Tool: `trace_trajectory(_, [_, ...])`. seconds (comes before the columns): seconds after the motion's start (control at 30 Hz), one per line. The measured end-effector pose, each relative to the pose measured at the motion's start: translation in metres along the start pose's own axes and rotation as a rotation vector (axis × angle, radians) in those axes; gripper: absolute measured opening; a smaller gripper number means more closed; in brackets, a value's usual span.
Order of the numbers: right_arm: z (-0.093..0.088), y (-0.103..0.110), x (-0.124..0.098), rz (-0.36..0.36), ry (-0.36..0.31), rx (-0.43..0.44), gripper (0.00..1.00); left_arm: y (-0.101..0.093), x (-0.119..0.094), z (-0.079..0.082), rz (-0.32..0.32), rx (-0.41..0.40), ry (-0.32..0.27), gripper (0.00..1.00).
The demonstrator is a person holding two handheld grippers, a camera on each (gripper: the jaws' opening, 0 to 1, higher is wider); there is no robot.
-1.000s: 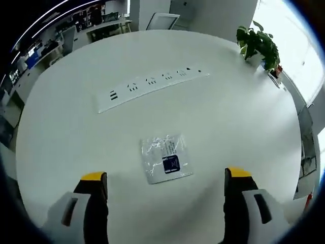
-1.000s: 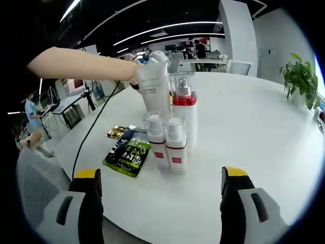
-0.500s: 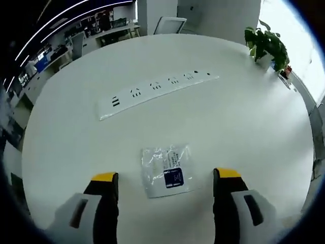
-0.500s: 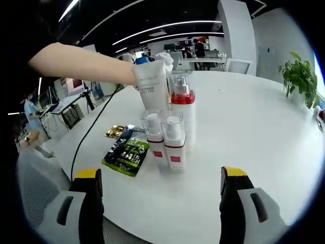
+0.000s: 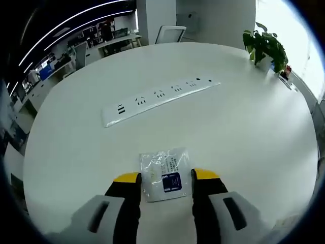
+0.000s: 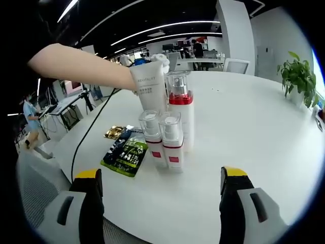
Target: Arrange the skincare products in the storage area until every visible bottle or jar stands upright without overlapping.
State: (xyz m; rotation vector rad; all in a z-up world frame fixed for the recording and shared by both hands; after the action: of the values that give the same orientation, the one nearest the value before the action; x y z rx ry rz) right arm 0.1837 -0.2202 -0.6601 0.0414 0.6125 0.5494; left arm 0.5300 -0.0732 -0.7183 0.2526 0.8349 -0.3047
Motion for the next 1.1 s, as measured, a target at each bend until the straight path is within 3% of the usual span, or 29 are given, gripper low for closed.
trace_trajectory(0.07, [0.000,0.000,0.000,-0.001,0.000,-0.001,0.96,0.006,0.000,-0.001,-0.003,-0.025,0.002,0.30])
trace_trajectory(0.2, [0.000,0.000,0.000,0.000,0.000,-0.002,0.96,0.023,0.030,0.009,-0.014,-0.029,0.016,0.29])
trace_trajectory(0.27, [0.000,0.000,0.000,-0.001,0.000,-0.003,0.96,0.021,0.028,0.008,-0.001,-0.034,0.019,0.34])
trace_trajectory(0.37, [0.000,0.000,0.000,-0.001,-0.001,-0.002,0.96,0.025,0.044,0.011,0.003,-0.041,0.031,0.46])
trace_trajectory(0.47, [0.000,0.000,0.000,-0.002,0.001,0.000,0.96,0.026,0.051,0.014,0.006,-0.035,0.026,0.51])
trace_trajectory(0.67, [0.000,-0.002,0.000,-0.007,-0.005,0.007,0.96,0.008,0.039,0.012,0.017,-0.039,0.032,0.57])
trace_trajectory(1.1, [0.001,-0.002,-0.001,-0.009,-0.006,0.013,0.96,0.011,0.051,0.014,0.032,-0.025,0.039,0.48])
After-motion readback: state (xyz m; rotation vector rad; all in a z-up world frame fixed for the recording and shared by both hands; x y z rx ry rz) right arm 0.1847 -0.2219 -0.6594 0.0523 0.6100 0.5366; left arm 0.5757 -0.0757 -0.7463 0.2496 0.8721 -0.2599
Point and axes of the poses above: the point that each gripper's makers call its tool centre point, and the gripper's own axes: x roughly forward along the fingers, y roughly to its left, z roughly out of its top, the point moved 5 cm from there along -x, roughly backward along the fingers, and after that the axes turned 6 degrees about z, right-handed, at the moved point
